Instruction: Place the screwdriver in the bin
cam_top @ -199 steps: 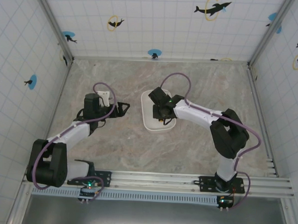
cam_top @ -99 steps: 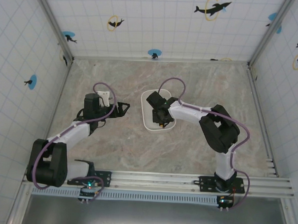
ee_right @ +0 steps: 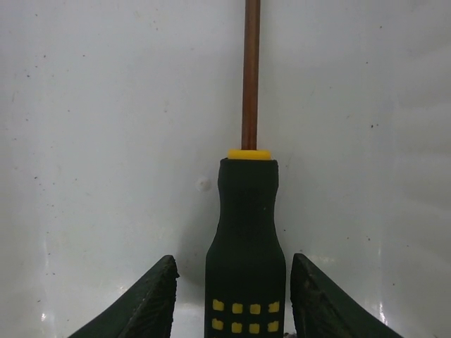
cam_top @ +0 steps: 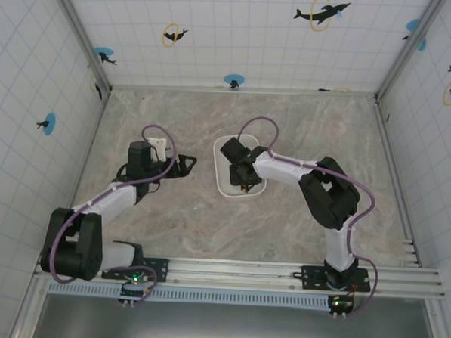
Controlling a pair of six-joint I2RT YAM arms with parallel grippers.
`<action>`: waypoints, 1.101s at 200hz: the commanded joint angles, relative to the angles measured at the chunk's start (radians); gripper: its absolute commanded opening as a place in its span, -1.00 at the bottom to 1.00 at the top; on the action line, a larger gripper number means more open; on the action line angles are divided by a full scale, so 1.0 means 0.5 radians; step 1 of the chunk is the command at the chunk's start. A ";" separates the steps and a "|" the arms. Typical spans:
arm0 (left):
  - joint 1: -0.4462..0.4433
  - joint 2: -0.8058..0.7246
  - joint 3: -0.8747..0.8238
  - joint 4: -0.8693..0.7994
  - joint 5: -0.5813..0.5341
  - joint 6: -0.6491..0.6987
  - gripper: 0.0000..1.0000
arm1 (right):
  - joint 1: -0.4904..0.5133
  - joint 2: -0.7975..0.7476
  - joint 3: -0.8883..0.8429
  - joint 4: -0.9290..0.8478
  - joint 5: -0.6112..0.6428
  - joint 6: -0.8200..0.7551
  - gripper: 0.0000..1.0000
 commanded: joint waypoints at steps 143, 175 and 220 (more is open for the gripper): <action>-0.017 -0.416 0.011 0.318 -1.059 0.643 0.95 | -0.731 -1.384 -0.654 0.204 0.289 -1.074 0.21; -0.007 -0.336 -0.085 0.524 -1.265 0.763 0.95 | -1.207 -1.701 -1.155 0.824 0.177 -1.232 0.21; 0.021 -0.300 -0.386 1.096 -1.190 0.899 0.95 | -1.447 -1.772 -1.564 1.484 0.216 -1.283 0.25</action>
